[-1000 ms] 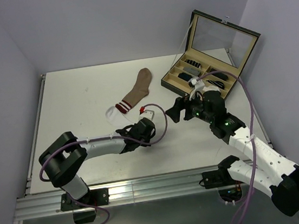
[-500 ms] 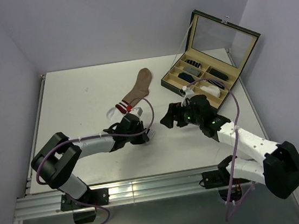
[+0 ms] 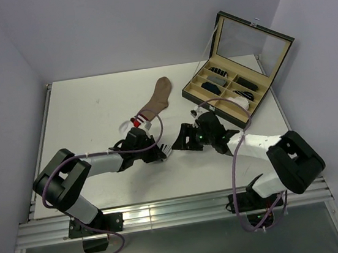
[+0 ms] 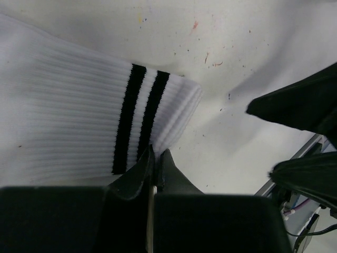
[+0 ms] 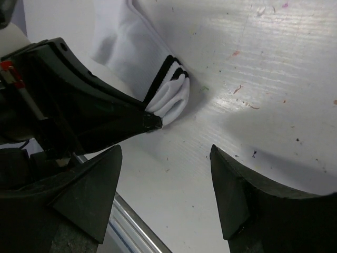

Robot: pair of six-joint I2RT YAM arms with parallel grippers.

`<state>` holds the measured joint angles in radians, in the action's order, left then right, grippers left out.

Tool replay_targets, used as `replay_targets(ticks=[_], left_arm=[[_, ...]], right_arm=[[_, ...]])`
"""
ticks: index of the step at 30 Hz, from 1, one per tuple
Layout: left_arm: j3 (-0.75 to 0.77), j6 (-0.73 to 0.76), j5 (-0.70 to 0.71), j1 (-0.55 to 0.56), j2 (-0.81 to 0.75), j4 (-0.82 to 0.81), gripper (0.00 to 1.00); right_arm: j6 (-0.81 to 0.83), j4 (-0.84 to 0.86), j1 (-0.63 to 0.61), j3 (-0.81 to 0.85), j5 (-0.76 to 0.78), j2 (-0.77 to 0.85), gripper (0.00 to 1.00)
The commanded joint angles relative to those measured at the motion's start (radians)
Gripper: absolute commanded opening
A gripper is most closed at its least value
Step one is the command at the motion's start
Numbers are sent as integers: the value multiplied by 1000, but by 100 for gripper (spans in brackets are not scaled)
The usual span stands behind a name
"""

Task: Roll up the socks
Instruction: Roll the sock at the center of the board.

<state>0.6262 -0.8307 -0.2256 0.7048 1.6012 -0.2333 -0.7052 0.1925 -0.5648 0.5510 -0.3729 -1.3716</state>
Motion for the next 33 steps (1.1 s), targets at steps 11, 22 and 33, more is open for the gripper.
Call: replay_targets(ticks=[11, 22, 33], left_arm=[[-26, -16, -38, -14, 11, -47, 0], [-36, -16, -47, -16, 14, -67, 0], [-37, -15, -61, -18, 22, -78, 1]], right_arm=[[-183, 280, -23, 72, -113, -228, 73], [-234, 364, -38, 105, -156, -325, 71], [-251, 364, -43, 118, -155, -316, 62]])
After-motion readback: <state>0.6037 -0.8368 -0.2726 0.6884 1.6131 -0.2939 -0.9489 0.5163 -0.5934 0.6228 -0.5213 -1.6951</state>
